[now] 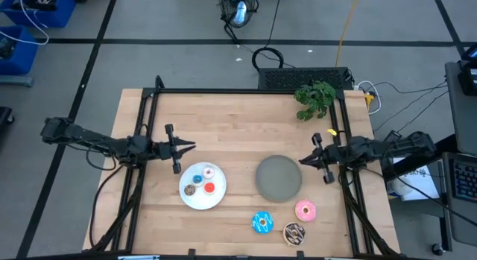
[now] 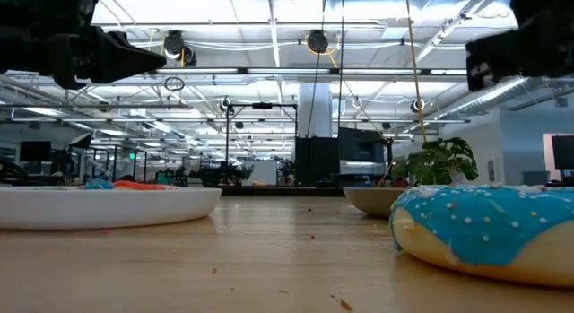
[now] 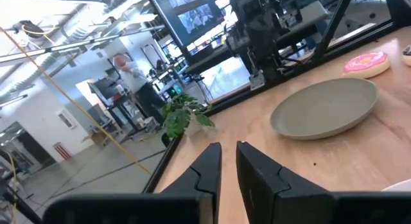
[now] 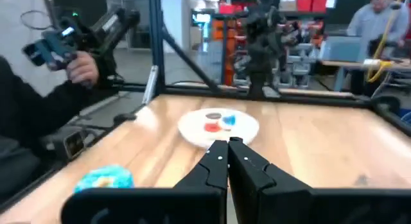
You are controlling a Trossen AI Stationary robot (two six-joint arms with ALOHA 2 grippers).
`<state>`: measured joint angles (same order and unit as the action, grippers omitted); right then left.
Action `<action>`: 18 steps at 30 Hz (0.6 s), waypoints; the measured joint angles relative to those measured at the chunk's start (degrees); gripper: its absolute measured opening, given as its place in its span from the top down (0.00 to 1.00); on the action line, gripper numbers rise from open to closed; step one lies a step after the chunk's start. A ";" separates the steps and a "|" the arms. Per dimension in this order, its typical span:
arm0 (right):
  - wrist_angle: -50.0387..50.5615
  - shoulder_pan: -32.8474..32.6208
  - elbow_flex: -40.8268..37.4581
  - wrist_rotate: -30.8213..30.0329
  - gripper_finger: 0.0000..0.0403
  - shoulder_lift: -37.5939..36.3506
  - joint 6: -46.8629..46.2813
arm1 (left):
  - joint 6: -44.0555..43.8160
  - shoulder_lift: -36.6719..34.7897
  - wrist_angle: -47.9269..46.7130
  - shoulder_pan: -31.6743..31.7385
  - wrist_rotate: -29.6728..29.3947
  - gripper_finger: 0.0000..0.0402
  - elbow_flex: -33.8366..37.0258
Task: Pick & Place donuts
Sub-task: Put the large pink donut on the gray plate
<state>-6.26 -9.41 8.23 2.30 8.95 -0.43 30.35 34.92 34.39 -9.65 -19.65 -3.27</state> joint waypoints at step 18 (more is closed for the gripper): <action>51.71 -29.56 54.77 -27.93 1.00 54.54 -25.74 | -4.59 0.00 -3.49 0.00 0.02 0.86 0.00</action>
<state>45.45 -38.97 63.01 -25.63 63.48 -26.17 25.76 34.92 30.90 -9.65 -19.64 -3.27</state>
